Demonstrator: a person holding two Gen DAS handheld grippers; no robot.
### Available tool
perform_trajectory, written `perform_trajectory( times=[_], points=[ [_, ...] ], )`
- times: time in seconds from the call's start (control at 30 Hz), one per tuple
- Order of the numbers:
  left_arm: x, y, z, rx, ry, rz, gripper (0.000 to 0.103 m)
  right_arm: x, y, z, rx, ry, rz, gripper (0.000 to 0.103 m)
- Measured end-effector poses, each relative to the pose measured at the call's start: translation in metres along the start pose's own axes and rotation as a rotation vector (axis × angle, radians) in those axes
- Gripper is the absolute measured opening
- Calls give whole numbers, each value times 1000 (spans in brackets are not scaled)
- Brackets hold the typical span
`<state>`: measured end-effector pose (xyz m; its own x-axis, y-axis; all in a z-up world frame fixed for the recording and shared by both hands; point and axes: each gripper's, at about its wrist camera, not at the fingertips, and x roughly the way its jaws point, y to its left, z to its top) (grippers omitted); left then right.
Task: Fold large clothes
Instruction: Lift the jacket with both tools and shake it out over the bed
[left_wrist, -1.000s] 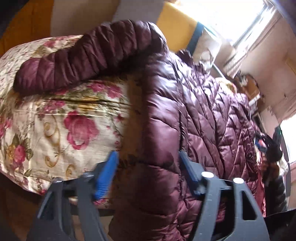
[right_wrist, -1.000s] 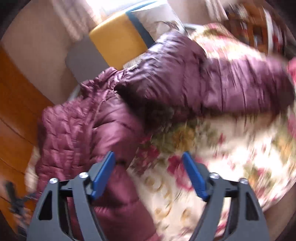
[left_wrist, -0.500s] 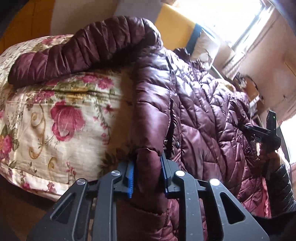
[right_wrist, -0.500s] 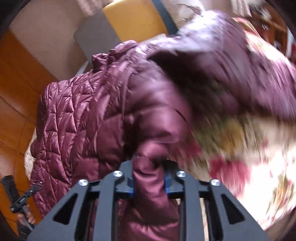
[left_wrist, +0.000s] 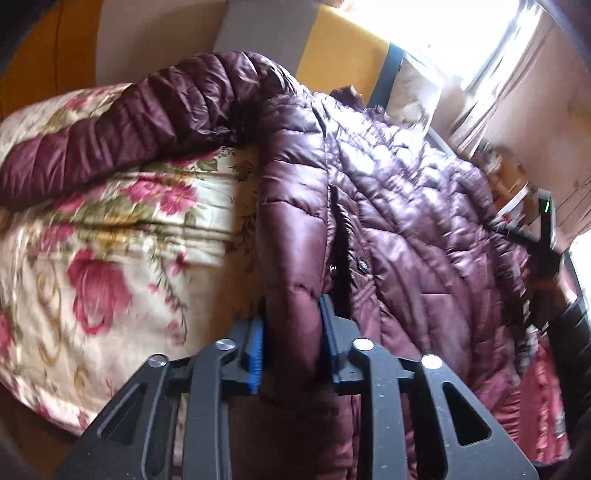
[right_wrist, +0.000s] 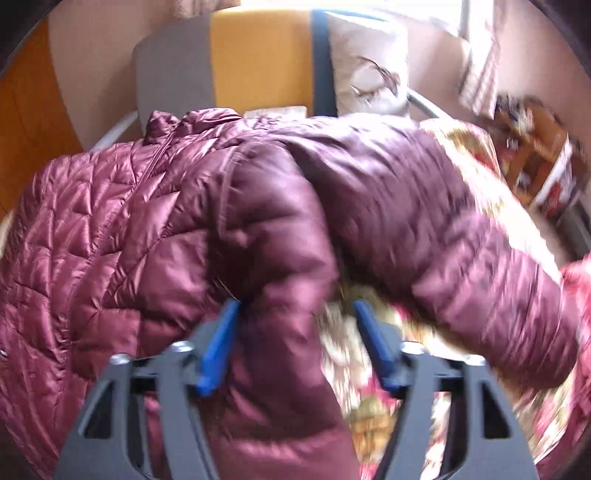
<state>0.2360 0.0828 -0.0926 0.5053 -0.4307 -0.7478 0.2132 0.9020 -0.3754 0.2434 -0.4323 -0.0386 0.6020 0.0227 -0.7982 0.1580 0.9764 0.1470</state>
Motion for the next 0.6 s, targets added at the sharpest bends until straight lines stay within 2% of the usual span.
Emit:
perform_trajectory(
  times=[0.03,0.07,0.13,0.2,0.27,0.3,0.37,0.4,0.43,0.5,0.53,0.6],
  points=[
    [-6,4,-2,-15,-8,-24,48,-8,-7,-10,28,2,41,88],
    [-17,13,-9,-44,-15,-56,62,-17,-9,-21,51,7,91,94],
    [-32,25,-21,-81,-32,-97,64,-37,-20,-44,77,18,178,96],
    [-34,29,-32,-99,-12,-146,64,-50,-31,-76,129,56,241,99],
    [-32,30,-48,-119,7,-190,64,-55,-31,-104,155,87,248,99],
    [-31,29,-54,-117,4,-179,61,-59,-31,-116,150,89,239,98],
    [-29,28,-58,-124,-12,-187,43,-69,-28,-132,143,87,205,78],
    [-29,28,-59,-129,-18,-191,38,-75,-28,-134,155,81,213,56],
    [-33,25,-59,-114,-23,-182,31,-82,-27,-132,160,71,229,39],
    [-37,23,-59,-84,-28,-164,27,-109,-15,-136,108,16,225,26],
    [-40,21,-62,-65,-21,-138,27,-117,-14,-141,89,9,199,25],
    [-36,22,-72,-53,-1,-122,27,-107,-22,-156,92,63,155,25]
  ],
)
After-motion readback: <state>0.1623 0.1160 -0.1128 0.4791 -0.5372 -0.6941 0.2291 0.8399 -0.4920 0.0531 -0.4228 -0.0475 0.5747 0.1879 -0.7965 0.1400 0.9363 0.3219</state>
